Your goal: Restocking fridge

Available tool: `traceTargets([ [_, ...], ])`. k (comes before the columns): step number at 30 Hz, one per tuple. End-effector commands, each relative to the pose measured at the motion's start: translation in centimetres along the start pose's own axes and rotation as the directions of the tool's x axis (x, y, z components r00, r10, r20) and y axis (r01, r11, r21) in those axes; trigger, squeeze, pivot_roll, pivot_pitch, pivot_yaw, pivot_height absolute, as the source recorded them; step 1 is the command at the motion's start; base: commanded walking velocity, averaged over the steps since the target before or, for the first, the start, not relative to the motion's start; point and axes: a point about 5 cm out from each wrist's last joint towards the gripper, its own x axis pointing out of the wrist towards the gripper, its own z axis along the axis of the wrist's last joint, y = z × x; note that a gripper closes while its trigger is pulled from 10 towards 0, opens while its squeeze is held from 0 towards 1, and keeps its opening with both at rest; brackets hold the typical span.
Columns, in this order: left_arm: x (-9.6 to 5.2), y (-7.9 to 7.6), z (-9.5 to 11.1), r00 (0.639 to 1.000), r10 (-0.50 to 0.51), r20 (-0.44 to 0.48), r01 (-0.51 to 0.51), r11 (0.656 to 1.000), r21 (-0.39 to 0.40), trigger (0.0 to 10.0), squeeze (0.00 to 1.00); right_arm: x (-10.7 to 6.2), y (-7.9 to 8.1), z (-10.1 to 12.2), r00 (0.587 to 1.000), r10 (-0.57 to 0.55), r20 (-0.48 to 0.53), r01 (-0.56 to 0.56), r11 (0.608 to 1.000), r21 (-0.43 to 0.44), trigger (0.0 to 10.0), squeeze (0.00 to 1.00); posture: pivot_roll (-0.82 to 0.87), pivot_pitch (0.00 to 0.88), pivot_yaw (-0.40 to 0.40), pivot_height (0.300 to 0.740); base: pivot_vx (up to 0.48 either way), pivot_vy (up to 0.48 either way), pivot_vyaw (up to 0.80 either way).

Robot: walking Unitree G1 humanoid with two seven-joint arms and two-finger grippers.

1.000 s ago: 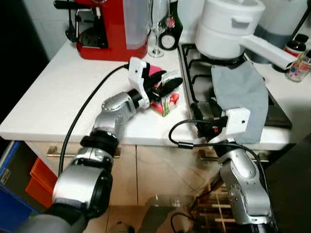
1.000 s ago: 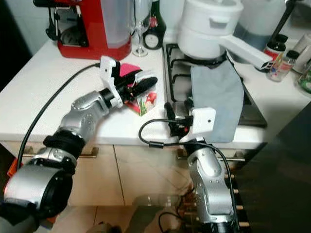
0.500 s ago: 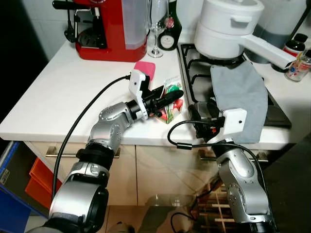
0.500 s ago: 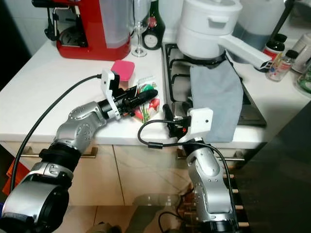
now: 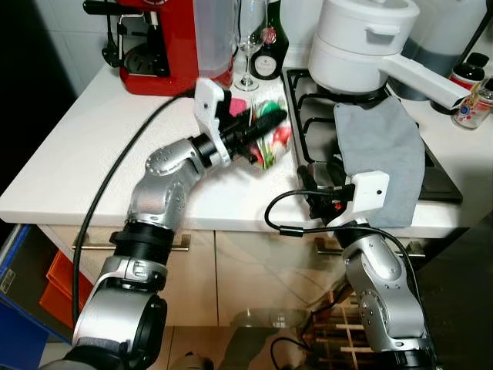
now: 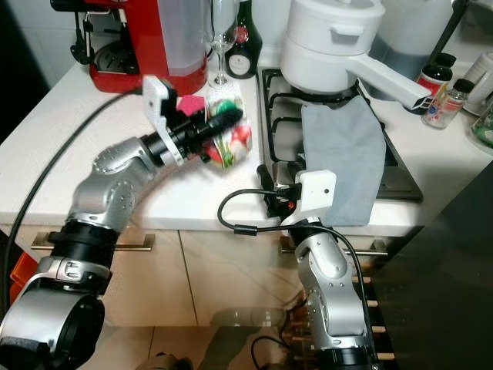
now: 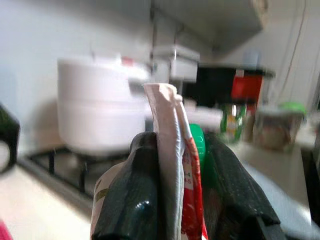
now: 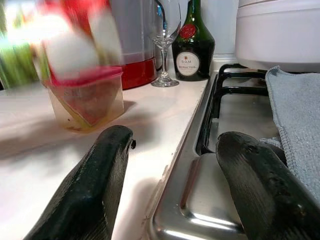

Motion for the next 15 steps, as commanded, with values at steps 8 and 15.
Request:
traceTargets([
  [8, -0.8, -2.3, 1.9, 0.951, 0.281, 0.126, -0.304, 0.924, 0.231, 10.0, 0.0, 1.3, -2.0, 4.9, 0.962, -0.158, 0.221, 0.179, 0.981, -0.077, 10.0, 0.0, -0.02, 0.0, -0.026, 0.74, 0.0, 0.0, 0.0],
  [15, -0.2, -3.5, 2.1, 0.929, 0.326, 0.174, -0.367, 0.87, 0.331, 10.0, 0.0, 2.2, -2.9, 5.2, 0.954, -0.183, 0.239, 0.22, 0.966, -0.138, 10.0, 0.0, 0.01, 0.0, -0.064, 0.74, 0.0, 0.0, 0.0],
])
